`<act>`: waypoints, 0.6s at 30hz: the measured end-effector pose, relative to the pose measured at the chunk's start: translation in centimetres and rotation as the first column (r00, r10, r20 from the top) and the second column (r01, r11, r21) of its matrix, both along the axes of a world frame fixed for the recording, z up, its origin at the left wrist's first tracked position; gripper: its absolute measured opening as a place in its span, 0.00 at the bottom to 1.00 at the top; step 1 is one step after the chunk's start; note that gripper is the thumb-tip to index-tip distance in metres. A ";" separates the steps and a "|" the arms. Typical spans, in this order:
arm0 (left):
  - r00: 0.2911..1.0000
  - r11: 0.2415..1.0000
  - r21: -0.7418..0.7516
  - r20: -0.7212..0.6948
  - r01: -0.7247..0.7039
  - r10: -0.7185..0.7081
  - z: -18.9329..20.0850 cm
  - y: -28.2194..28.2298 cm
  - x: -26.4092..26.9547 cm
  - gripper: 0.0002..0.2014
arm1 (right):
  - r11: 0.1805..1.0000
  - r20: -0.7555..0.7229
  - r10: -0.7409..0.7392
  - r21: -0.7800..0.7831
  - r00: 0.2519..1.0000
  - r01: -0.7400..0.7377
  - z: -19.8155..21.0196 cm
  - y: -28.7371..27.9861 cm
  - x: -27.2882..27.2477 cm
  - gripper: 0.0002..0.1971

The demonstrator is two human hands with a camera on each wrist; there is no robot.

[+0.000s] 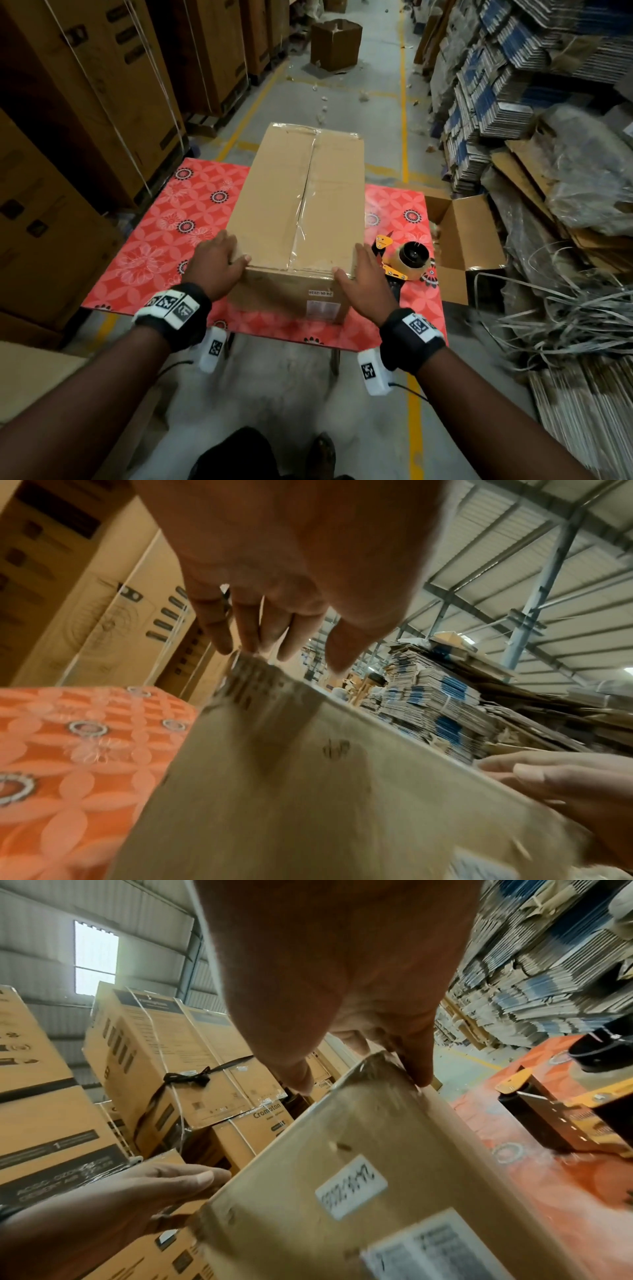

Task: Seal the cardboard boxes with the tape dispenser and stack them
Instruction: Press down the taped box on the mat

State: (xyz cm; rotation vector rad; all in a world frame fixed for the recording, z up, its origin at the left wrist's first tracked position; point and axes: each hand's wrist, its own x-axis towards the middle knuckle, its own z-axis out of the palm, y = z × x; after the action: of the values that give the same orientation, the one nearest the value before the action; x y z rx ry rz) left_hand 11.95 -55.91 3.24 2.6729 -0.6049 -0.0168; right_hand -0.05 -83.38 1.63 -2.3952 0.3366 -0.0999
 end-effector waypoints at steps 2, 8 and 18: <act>0.997 0.999 0.046 -0.075 -0.023 0.026 0.5 -1.1 1.8 0.13 | 1.000 -0.063 -0.020 0.008 0.998 0.021 -0.3 -1.0 2.2 0.32; 0.975 0.978 0.194 -0.192 -0.076 0.114 1.2 -4.3 7.5 0.30 | 0.997 -0.287 -0.024 -0.074 0.958 0.003 0.8 -3.7 9.3 0.43; 0.945 0.972 0.235 -0.314 -0.017 0.093 1.8 -5.8 17.4 0.31 | 0.999 -0.349 -0.045 -0.004 0.936 0.046 3.4 -7.8 17.8 0.41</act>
State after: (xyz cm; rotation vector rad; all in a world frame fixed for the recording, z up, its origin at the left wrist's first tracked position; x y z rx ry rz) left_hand 29.35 -61.74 5.03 2.8165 -0.4434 -0.5298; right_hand 17.79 -91.20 5.07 -2.3965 0.5558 0.3100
